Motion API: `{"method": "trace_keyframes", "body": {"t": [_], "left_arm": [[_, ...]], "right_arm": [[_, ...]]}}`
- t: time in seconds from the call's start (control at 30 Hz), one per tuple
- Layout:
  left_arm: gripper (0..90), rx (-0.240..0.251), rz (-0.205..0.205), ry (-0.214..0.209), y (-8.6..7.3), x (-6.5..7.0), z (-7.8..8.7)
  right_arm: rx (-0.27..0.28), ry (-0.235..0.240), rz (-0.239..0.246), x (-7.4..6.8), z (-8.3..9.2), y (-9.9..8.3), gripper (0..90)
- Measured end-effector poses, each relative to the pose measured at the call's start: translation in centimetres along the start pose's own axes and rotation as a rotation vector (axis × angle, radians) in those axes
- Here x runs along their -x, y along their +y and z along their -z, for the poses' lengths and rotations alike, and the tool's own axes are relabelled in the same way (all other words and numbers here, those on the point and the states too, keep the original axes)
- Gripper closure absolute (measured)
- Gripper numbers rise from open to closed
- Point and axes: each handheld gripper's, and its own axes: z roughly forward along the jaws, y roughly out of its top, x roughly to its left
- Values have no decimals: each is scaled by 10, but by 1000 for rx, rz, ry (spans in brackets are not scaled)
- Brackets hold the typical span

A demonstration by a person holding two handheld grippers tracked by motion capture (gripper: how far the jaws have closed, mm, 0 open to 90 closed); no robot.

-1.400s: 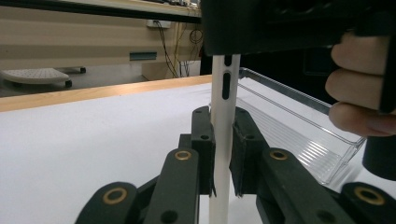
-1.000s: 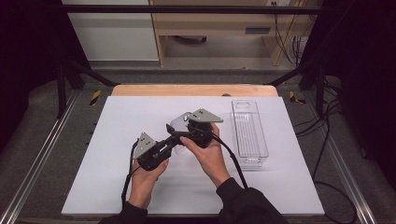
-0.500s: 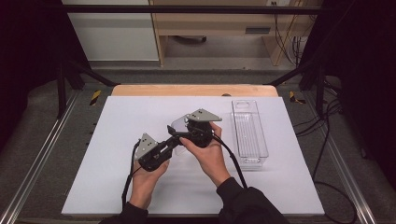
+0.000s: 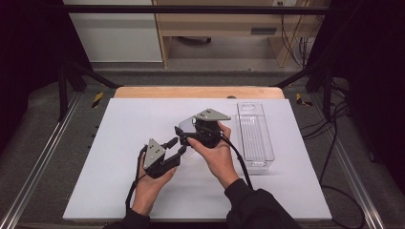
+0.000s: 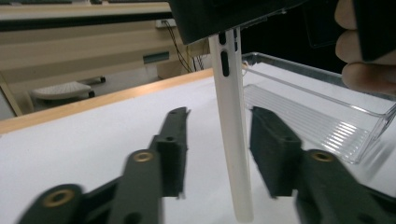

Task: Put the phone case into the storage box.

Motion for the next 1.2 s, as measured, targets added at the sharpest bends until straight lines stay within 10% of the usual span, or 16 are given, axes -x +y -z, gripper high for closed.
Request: {"method": "trace_keyframes", "body": {"t": [0.47,1.2], "left_arm": [[136,-7,-21,58,-2,-9,31],[36,51,42,182,-30,-43,89]], "right_arm": [[25,-58,16,20,18,11,177],[20,-78,-21,43,30,20,177]]}}
